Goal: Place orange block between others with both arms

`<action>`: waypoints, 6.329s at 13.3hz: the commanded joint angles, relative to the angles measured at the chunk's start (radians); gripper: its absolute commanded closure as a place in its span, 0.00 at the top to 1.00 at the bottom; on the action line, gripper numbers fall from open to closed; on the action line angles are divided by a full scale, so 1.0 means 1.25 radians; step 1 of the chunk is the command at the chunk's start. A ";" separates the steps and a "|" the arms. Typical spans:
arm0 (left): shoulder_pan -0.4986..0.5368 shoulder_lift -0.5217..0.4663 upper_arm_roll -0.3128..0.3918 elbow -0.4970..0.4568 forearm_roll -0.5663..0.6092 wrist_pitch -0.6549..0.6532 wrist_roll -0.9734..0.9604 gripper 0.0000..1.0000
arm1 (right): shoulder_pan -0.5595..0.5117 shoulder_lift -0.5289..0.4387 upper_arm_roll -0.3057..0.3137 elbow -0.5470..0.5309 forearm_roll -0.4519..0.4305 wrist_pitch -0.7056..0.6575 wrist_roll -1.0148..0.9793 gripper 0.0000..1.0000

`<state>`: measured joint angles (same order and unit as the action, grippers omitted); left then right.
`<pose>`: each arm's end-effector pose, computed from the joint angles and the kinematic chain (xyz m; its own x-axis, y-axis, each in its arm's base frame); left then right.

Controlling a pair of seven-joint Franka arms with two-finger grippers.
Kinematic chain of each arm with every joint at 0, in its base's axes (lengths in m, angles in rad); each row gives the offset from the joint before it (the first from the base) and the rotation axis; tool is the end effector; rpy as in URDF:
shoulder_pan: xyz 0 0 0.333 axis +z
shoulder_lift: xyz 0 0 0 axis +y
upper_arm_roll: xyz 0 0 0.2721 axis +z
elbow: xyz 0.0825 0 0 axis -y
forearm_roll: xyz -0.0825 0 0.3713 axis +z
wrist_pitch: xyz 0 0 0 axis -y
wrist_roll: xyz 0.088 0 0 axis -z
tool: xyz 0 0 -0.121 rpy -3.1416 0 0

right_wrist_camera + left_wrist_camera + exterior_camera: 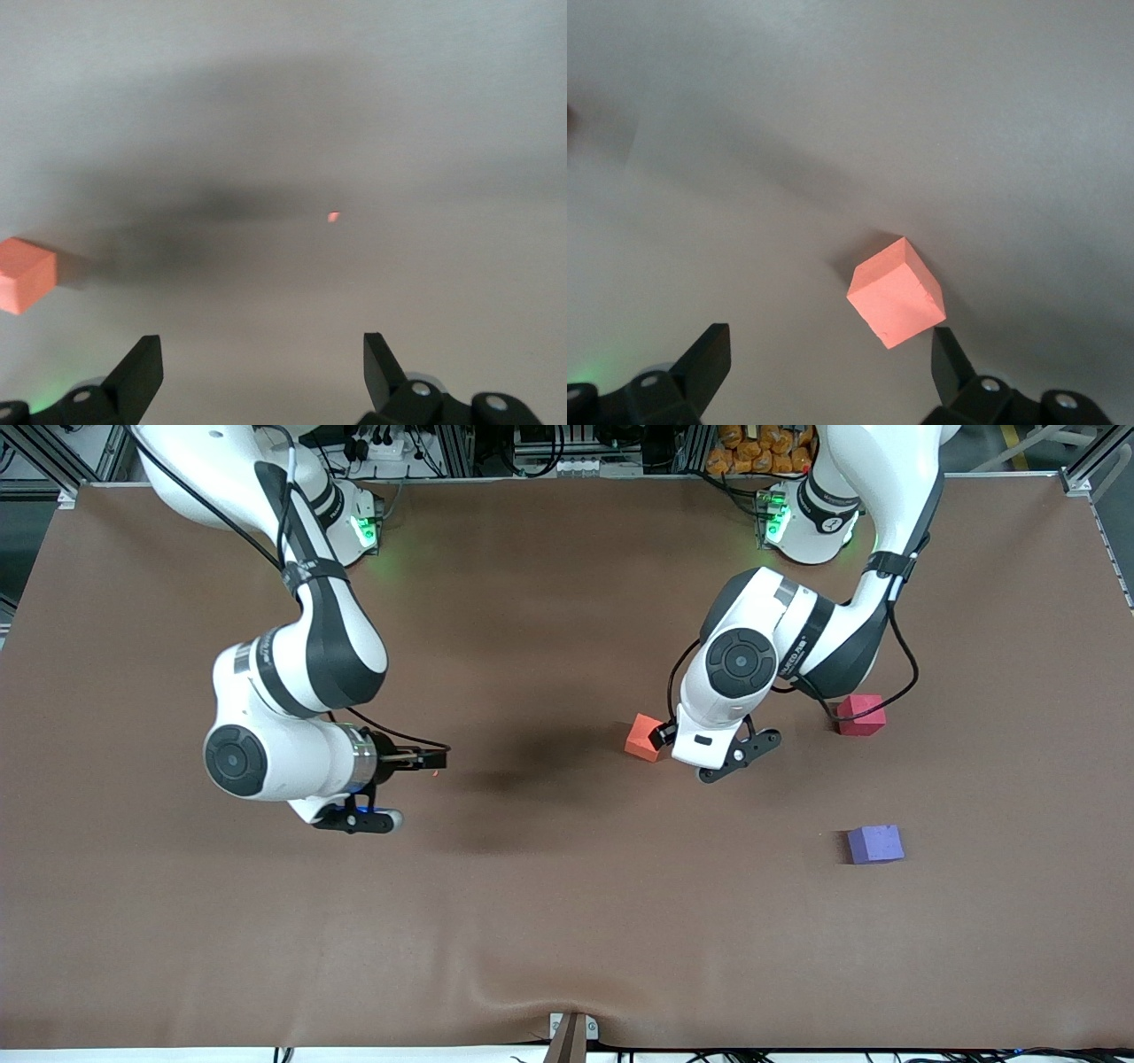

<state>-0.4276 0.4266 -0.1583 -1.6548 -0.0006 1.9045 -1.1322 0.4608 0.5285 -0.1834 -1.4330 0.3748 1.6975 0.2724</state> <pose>0.5182 -0.3357 0.3055 0.8380 0.5294 -0.1321 0.5154 -0.8475 -0.1269 0.5987 0.2281 0.3295 0.9480 -0.0454 -0.3151 -0.1048 -0.9791 -0.1741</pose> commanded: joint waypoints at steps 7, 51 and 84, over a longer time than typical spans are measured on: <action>-0.014 0.011 0.003 -0.004 -0.012 0.064 -0.305 1.00 | -0.168 -0.114 0.033 -0.110 -0.097 -0.029 -0.001 1.00; -0.065 0.088 0.001 -0.213 -0.046 0.417 -0.585 1.00 | -0.327 -0.333 0.025 -0.054 -0.301 -0.251 -0.235 1.00; -0.035 0.021 0.001 -0.222 -0.036 0.384 -0.516 0.16 | -0.261 -0.323 0.030 -0.040 -0.300 -0.252 -0.233 1.00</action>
<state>-0.4970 0.5246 -0.1583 -1.9128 -0.0392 2.4053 -1.8155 0.1263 0.1181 -0.1385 -1.5004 -0.0020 1.3966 -0.0165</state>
